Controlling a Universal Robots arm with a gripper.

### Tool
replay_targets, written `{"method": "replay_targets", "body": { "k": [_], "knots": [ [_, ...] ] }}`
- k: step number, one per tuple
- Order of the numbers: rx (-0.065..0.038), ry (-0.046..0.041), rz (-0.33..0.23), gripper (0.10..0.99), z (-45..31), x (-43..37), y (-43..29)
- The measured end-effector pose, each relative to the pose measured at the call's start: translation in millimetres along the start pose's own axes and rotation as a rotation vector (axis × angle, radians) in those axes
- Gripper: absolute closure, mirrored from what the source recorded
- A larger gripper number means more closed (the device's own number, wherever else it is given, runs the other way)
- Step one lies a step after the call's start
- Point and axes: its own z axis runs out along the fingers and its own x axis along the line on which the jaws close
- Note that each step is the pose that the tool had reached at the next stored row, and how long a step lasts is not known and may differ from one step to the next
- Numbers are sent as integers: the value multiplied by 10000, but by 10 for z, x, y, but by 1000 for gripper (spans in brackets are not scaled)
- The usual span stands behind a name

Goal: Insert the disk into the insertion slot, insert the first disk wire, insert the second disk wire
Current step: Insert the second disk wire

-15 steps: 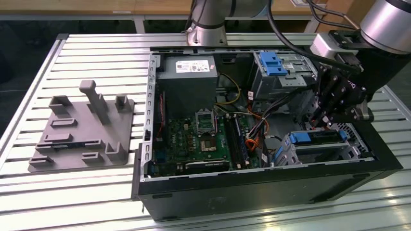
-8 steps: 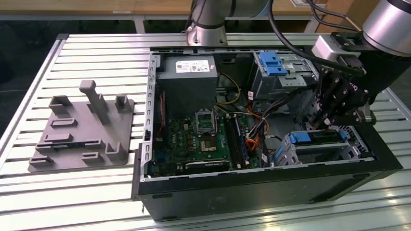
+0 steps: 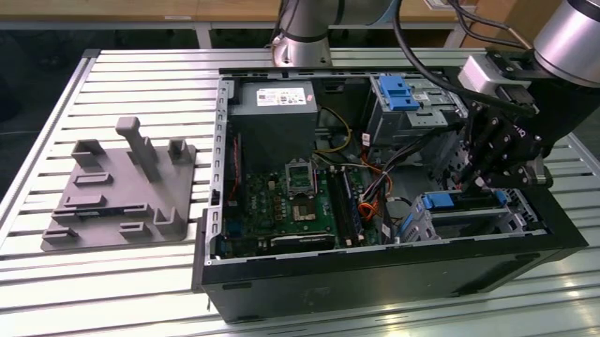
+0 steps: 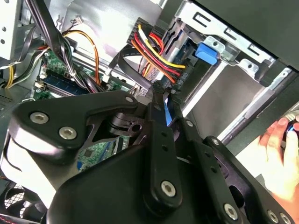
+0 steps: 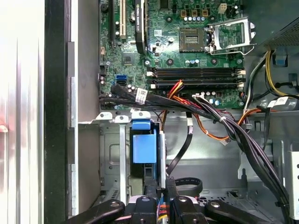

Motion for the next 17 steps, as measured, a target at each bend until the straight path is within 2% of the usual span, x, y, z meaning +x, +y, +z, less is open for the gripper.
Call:
{"method": "replay_targets", "body": {
  "k": [13, 17],
  "knots": [
    [0, 0, 14, 886, 0, 8, 0],
    [0, 4, -149, 886, 1, 8, 0]
  ]
}}
